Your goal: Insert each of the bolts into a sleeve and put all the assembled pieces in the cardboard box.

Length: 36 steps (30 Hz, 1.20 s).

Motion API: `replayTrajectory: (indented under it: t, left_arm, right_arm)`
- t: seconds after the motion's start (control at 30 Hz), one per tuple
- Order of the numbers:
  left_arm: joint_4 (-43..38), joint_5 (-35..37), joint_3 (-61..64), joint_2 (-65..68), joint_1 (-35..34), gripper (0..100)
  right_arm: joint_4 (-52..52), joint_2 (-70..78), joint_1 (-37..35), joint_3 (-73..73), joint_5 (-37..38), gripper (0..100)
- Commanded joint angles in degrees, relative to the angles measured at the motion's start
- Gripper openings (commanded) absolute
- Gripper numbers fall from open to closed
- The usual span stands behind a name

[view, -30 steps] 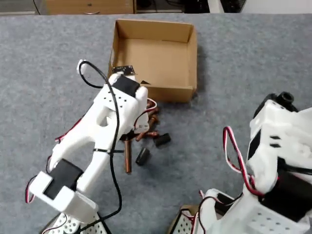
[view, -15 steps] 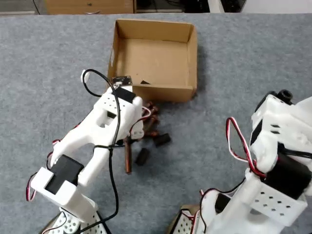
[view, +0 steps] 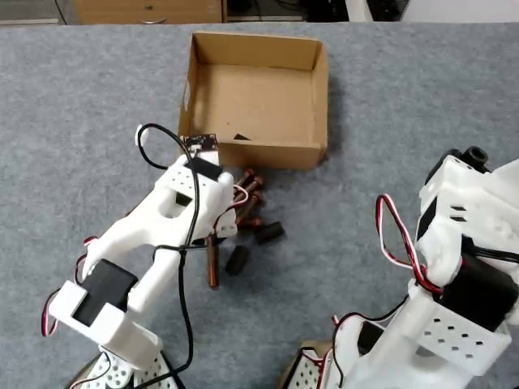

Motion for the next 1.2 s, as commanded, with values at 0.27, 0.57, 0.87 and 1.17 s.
replayTrajectory:
  t: [0.27,0.57,0.87,1.17]
  left_arm:
    - [-11.52,-0.18,8.35,0.04,0.53,8]
    - [-9.41,-0.18,7.56,-0.57,0.44,2]
    - [21.01,0.18,-22.51,-0.66,-0.09,2]
    - [32.62,-0.09,-53.71,-5.14,-1.93,2]
  right_arm:
    - [-1.58,-0.13,0.48,-0.04,0.44,0.2]
    - [-1.41,-0.4,-4.35,1.1,0.09,0.2]
    - [-1.49,-0.4,-5.14,0.92,0.18,0.2]
    - [-2.29,-0.48,-12.44,-0.75,0.53,0.2]
